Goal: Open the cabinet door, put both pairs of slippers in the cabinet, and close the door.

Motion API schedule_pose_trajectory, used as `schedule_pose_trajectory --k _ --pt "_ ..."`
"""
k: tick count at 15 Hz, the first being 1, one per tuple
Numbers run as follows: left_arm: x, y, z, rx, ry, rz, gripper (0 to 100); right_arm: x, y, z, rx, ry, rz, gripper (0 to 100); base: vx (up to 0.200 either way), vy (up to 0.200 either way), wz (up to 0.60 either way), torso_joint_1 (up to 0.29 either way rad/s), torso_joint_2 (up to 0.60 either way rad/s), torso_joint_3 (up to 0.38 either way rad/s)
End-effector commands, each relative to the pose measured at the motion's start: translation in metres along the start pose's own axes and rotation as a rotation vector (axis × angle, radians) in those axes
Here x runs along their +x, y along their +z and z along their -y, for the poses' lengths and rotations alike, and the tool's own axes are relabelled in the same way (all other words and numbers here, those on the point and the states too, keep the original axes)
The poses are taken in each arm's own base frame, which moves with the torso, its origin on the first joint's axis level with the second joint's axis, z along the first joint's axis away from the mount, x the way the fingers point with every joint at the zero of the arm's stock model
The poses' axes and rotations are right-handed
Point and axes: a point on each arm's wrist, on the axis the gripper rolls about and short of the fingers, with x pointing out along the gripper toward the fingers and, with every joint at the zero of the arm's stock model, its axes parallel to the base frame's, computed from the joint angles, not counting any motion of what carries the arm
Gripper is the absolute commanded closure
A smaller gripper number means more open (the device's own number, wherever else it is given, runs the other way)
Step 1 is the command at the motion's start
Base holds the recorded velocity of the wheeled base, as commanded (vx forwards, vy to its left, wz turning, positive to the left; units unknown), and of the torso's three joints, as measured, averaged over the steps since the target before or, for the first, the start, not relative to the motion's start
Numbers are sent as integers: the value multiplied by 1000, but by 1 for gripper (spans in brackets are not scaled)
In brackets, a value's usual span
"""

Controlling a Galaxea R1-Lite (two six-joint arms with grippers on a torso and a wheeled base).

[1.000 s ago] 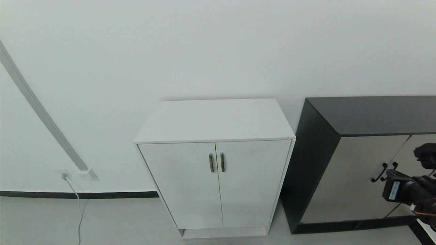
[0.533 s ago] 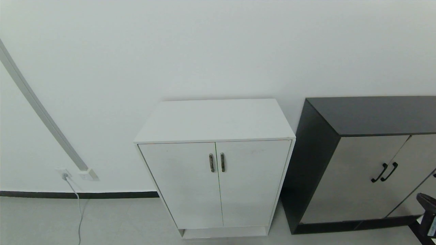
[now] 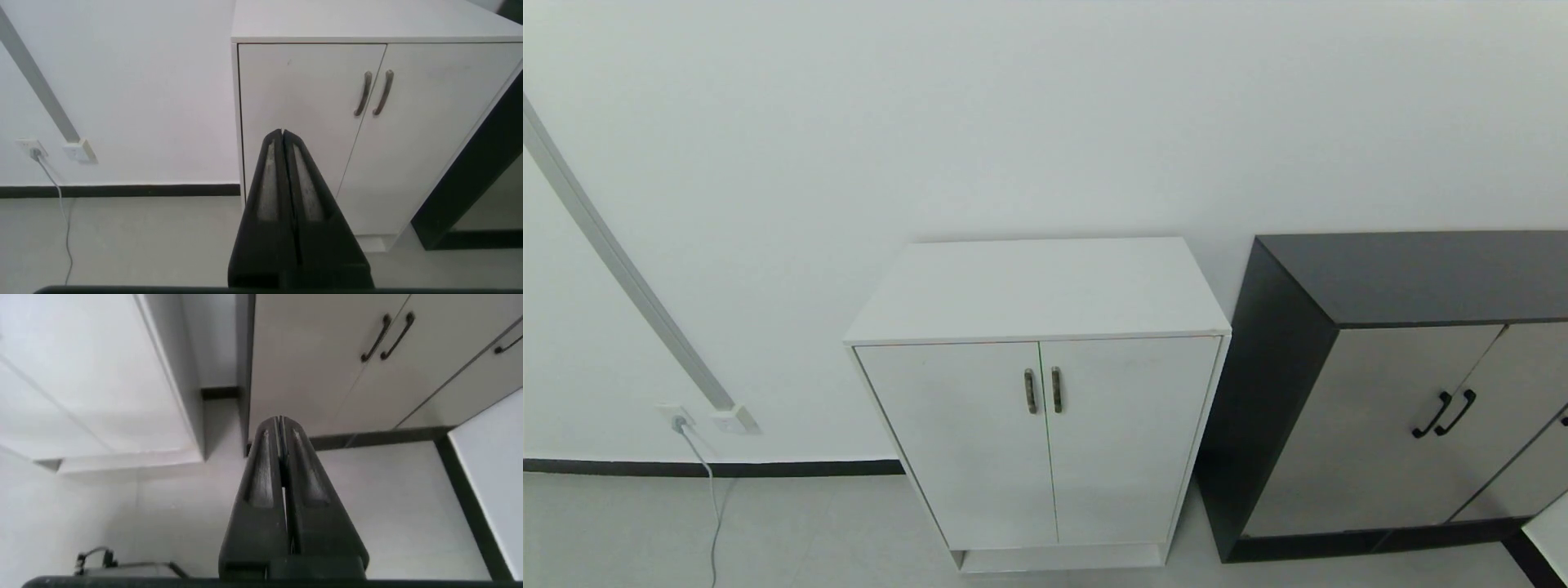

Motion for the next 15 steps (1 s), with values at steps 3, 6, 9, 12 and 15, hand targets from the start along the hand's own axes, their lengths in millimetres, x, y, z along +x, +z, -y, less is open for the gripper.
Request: schedule_pose_trajectory --k 3,6,9,12,15 --pt "0 0 0 -1 1 -1 100 -29 -17 8 22 43 81 100 0 0 0 0 0 0" --pt "0 0 0 -1 1 -1 100 -37 -29 10 20 57 80 100 0 0 0 0 0 0" --pt "0 0 0 -1 -1 -1 100 -47 -47 13 3 116 63 100 0 0 0 0 0 0" --pt "0 0 0 -1 -1 -1 100 -49 -47 14 2 159 93 100 0 0 0 0 0 0" --pt "0 0 0 -1 -1 -1 100 -52 -49 16 13 187 130 100 0 0 0 0 0 0"
